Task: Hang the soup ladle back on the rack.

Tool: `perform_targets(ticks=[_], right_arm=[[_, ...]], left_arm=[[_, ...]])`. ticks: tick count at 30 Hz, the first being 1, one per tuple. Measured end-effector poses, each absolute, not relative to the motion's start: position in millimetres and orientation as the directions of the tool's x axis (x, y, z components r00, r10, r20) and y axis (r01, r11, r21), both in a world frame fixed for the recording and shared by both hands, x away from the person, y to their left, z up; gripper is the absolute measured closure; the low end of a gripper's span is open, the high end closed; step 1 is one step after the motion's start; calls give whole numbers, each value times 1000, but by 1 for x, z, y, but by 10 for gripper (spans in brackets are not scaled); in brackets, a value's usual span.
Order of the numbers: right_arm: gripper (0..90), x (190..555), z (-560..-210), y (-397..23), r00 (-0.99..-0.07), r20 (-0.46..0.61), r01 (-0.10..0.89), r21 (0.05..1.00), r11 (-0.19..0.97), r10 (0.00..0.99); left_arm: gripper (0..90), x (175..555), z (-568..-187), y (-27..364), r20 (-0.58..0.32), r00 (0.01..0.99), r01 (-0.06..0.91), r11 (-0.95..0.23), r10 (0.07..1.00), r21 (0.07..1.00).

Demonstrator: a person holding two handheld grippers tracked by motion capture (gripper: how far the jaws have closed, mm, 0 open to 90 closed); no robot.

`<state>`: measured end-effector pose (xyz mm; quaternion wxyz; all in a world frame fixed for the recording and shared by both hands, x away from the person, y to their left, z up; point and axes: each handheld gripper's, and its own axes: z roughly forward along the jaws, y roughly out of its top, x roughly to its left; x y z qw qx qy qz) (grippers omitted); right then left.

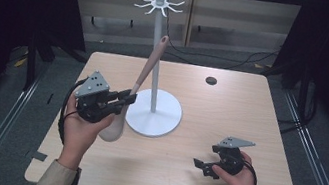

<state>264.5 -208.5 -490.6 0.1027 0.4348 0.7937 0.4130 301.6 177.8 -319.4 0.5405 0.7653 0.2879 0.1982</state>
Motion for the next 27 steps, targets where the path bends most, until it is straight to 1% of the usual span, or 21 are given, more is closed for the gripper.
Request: perform_targets(ticks=[3, 15, 18, 22, 27], right_arm=[[83, 265, -491, -208, -603, 198, 606, 744, 283, 773], [84, 264, -492, -206, -612, 199, 604, 742, 291, 765], [84, 264, -492, -205, -615, 197, 603, 741, 295, 763], [84, 265, -492, -205, -620, 197, 600, 743, 297, 760], [85, 265, -492, -205, -620, 198, 602, 741, 298, 759]], left_arm=[[788, 301, -312, 181, 8, 752, 214, -255, 659, 943], [788, 301, -295, 193, 11, 719, 182, -205, 695, 962], [788, 303, -293, 196, 1, 706, 186, -185, 709, 965], [788, 305, -291, 200, 17, 689, 176, -190, 725, 966], [788, 308, -293, 200, 5, 676, 192, -182, 737, 964]])
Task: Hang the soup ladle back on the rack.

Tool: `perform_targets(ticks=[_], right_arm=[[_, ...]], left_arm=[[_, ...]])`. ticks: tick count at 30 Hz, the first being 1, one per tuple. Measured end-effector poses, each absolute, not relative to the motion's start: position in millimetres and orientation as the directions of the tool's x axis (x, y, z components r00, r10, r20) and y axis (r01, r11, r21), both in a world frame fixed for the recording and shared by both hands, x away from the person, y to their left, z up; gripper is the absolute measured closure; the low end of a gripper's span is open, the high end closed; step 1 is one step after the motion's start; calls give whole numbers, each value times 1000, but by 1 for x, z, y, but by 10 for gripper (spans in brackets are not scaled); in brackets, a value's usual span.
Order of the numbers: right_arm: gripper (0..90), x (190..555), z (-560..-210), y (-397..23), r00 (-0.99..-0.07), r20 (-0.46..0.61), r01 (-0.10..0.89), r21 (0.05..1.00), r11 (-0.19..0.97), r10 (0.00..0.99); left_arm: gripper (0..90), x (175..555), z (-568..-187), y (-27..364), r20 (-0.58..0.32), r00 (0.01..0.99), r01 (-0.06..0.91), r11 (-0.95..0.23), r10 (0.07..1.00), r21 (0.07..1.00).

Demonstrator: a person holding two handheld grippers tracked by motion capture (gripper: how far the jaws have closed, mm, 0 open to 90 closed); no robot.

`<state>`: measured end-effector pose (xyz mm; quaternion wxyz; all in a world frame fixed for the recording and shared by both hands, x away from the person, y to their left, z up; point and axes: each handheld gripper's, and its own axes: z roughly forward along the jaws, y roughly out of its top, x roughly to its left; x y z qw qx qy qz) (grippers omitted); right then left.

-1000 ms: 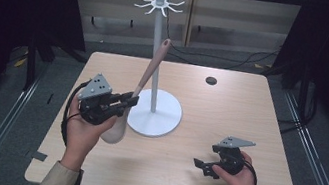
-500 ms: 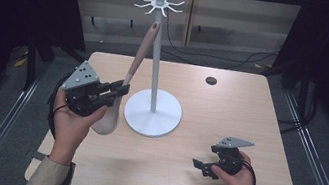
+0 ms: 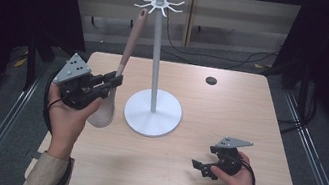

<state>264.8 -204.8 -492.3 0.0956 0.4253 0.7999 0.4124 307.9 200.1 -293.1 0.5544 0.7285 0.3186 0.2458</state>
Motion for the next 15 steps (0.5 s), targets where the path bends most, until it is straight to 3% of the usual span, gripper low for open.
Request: perform_targets(ticks=[15], right_arm=[[85, 264, -492, -204, -623, 199, 600, 742, 299, 757]], left_arm=[[788, 322, -297, 188, -2, 659, 208, -181, 752, 961]])
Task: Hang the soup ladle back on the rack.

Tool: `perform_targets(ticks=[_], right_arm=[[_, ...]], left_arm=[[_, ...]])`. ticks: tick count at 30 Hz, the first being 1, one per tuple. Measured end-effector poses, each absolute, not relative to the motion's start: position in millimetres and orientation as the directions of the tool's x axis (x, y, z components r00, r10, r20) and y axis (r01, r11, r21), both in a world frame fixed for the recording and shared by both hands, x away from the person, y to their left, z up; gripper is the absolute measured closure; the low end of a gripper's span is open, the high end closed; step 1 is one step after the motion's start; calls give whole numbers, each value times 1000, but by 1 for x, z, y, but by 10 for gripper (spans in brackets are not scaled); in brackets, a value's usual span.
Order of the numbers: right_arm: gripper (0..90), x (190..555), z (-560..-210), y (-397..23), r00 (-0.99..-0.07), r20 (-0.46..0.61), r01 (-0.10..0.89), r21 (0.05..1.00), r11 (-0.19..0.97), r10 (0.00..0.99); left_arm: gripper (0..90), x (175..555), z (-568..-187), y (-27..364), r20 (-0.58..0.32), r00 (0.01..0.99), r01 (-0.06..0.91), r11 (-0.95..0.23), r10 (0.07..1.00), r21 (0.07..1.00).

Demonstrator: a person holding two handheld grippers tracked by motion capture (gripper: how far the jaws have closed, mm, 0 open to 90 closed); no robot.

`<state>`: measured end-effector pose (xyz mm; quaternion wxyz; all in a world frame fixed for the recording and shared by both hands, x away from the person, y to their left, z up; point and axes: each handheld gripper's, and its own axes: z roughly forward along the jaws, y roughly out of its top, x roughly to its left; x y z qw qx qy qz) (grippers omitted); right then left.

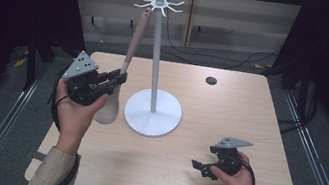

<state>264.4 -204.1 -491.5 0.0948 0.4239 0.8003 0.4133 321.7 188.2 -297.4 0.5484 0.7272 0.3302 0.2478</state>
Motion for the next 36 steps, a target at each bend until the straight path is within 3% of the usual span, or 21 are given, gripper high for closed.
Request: perform_targets(ticks=[36], right_arm=[[85, 261, -487, -216, -605, 210, 604, 750, 271, 768]], left_arm=[[777, 359, -322, 148, -66, 679, 251, -147, 731, 957]])
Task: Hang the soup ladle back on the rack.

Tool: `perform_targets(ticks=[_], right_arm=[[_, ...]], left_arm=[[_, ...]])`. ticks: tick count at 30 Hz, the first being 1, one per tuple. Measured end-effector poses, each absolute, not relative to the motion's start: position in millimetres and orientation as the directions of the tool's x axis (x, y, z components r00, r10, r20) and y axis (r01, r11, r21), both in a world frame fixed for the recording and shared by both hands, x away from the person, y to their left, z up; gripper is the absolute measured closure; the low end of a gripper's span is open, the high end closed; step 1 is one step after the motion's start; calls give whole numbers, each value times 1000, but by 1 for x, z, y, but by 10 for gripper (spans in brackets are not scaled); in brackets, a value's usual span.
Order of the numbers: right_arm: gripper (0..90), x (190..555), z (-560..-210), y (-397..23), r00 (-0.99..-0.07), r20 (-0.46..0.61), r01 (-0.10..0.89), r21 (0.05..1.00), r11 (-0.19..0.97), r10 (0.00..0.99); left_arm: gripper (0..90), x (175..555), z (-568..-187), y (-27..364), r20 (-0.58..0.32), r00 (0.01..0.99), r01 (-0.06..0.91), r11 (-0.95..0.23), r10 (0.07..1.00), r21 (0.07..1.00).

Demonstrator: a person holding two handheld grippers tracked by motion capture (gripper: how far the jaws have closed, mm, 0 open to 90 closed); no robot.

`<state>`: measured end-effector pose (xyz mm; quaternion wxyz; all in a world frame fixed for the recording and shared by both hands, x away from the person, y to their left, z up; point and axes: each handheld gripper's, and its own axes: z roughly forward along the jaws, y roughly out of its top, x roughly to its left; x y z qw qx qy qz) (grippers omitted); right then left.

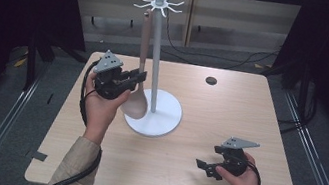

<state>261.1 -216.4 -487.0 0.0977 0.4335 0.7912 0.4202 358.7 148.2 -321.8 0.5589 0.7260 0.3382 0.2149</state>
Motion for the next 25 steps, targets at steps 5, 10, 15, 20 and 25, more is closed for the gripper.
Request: perform_targets(ticks=[5, 10, 15, 20, 25], right_arm=[[85, 262, -487, -218, -606, 207, 603, 750, 273, 768], [85, 262, -487, -217, -607, 206, 603, 749, 275, 768], [84, 262, -486, -217, -608, 208, 602, 749, 275, 767], [85, 262, -486, -217, -607, 207, 603, 749, 275, 767], [84, 262, -486, -217, -607, 206, 601, 750, 275, 768]], left_arm=[[710, 360, -321, 148, -81, 673, 261, -133, 735, 956], [532, 360, -325, 151, -81, 669, 266, -136, 738, 954], [263, 357, -330, 154, -48, 656, 268, -172, 754, 948], [154, 353, -331, 157, -36, 640, 275, -185, 768, 943], [137, 351, -332, 160, -41, 633, 277, -177, 773, 944]])
